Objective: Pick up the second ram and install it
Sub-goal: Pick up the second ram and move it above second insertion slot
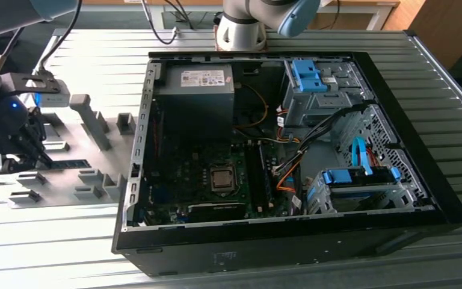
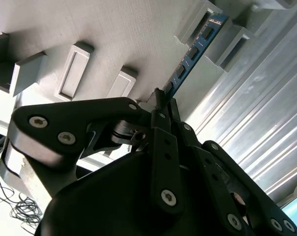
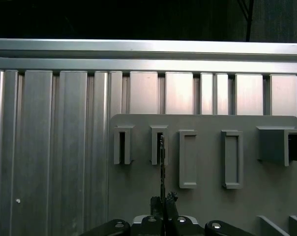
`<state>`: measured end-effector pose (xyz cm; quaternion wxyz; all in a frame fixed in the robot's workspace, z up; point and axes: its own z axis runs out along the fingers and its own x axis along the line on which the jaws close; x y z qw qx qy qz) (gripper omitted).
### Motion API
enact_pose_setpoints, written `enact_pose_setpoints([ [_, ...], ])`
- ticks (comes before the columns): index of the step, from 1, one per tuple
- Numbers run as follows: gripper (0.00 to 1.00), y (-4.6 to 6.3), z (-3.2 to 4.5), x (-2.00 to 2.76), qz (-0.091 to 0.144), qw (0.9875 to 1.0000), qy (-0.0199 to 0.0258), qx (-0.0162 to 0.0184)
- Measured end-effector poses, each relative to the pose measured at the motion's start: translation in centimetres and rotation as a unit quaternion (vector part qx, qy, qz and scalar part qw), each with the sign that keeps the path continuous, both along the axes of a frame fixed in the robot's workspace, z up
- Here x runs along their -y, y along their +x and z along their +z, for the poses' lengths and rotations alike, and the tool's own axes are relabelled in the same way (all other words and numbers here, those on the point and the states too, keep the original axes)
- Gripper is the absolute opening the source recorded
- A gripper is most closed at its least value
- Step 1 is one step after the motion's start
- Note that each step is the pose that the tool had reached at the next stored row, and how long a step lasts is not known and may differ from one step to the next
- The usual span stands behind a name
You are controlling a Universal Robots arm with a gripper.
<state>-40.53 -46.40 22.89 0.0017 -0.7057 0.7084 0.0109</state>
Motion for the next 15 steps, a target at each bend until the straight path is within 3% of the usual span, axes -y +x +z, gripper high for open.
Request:
enact_pose_setpoints([
  [15,0.14,0.00,0.47,0.00,0.000,1.0000,0.0000,0.0000],
])
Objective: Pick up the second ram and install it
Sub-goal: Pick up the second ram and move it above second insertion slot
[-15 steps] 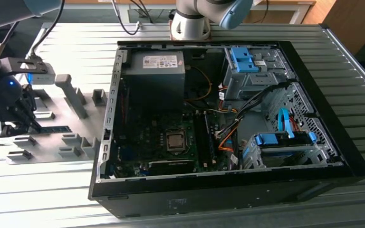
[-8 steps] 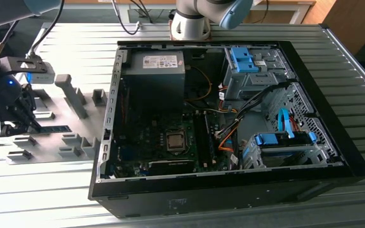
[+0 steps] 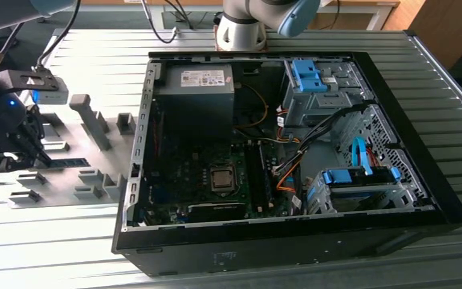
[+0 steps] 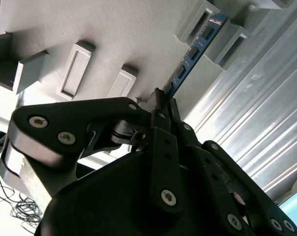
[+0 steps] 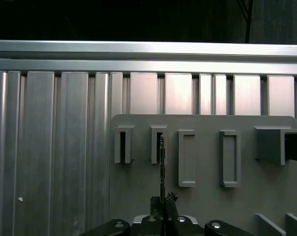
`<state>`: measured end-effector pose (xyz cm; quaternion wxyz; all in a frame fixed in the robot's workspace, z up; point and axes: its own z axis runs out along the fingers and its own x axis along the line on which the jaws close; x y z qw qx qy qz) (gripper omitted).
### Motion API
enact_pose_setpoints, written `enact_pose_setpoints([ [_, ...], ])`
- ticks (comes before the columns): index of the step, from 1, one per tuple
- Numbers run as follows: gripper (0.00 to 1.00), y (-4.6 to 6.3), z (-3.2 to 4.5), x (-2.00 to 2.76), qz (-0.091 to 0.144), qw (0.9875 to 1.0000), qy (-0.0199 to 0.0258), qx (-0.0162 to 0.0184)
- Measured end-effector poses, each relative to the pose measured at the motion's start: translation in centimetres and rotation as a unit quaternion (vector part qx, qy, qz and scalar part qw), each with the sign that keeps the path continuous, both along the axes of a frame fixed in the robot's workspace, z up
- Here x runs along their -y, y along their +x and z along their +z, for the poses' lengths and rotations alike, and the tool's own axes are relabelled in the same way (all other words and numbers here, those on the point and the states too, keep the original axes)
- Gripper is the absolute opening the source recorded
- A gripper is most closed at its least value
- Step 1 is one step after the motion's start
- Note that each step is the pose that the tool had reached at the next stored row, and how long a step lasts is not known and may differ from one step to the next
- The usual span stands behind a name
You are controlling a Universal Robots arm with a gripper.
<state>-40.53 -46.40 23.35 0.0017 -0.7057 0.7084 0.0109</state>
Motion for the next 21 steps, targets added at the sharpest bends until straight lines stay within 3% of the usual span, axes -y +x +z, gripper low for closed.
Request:
enact_pose_setpoints([
  [21,0.14,0.00,0.62,0.00,0.000,1.0000,0.0000,0.0000],
])
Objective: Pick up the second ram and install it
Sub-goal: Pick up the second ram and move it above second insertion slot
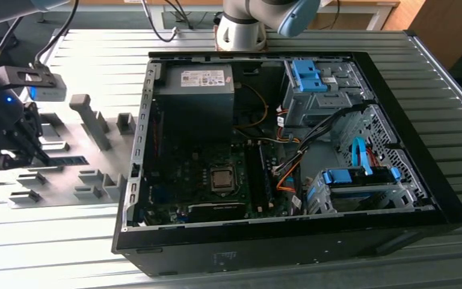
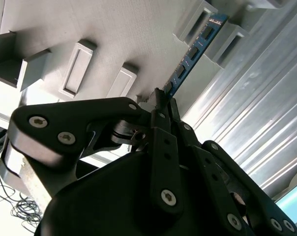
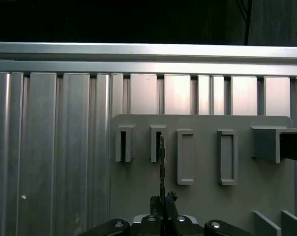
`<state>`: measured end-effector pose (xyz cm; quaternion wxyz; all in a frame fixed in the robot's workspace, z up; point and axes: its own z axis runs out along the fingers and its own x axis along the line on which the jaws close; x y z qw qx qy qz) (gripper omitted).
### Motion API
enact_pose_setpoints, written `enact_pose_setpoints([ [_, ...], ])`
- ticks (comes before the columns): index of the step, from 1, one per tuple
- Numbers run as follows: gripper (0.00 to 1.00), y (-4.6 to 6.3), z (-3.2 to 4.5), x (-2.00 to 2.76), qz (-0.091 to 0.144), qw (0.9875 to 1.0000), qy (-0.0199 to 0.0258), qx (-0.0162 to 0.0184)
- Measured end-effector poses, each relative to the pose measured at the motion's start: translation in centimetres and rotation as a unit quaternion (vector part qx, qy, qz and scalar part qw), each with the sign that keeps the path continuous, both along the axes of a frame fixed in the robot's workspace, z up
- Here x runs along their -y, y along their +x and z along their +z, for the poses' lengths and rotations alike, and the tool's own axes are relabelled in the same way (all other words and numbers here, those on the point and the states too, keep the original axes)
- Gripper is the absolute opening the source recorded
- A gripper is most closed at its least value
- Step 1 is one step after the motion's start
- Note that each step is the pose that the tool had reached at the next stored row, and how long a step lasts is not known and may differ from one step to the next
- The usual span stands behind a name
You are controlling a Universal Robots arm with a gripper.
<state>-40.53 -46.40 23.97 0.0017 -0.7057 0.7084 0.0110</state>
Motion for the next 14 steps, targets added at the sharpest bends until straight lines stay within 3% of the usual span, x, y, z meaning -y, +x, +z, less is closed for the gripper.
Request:
enact_pose_setpoints([
  [14,0.14,0.00,0.61,0.00,0.000,1.0000,0.0000,0.0000],
])
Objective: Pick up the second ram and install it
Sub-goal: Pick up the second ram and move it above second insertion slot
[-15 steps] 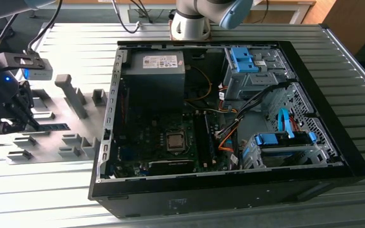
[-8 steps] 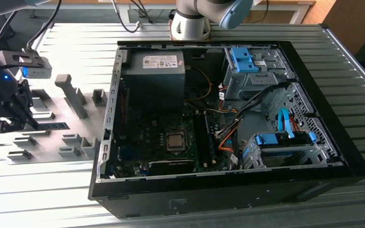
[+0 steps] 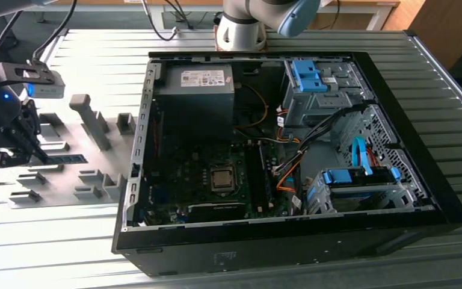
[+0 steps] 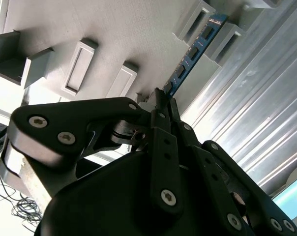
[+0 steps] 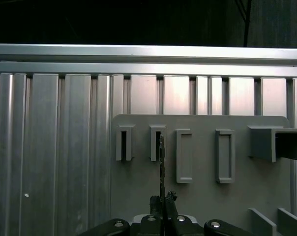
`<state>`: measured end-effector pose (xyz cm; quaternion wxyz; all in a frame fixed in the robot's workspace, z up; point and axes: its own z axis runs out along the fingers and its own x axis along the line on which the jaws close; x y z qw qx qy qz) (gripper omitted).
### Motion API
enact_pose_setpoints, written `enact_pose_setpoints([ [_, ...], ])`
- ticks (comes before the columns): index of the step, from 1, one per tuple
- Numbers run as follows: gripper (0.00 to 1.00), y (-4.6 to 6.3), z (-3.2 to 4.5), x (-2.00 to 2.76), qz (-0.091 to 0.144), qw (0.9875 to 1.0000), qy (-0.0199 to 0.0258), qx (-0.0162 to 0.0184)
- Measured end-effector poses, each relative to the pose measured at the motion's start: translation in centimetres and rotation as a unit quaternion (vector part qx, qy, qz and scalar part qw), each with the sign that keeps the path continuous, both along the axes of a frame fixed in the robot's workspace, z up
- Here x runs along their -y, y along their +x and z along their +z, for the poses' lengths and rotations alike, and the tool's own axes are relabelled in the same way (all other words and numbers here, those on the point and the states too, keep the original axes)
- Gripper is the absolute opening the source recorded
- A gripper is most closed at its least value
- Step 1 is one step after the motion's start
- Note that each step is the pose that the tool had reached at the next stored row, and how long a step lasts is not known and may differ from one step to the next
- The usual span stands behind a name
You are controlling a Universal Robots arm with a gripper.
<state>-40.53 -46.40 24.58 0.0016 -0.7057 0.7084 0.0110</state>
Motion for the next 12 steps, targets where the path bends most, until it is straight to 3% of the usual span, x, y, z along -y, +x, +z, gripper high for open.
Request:
enact_pose_setpoints([
  [12,0.14,0.00,0.66,0.00,0.000,1.0000,0.0001,0.0001],
])
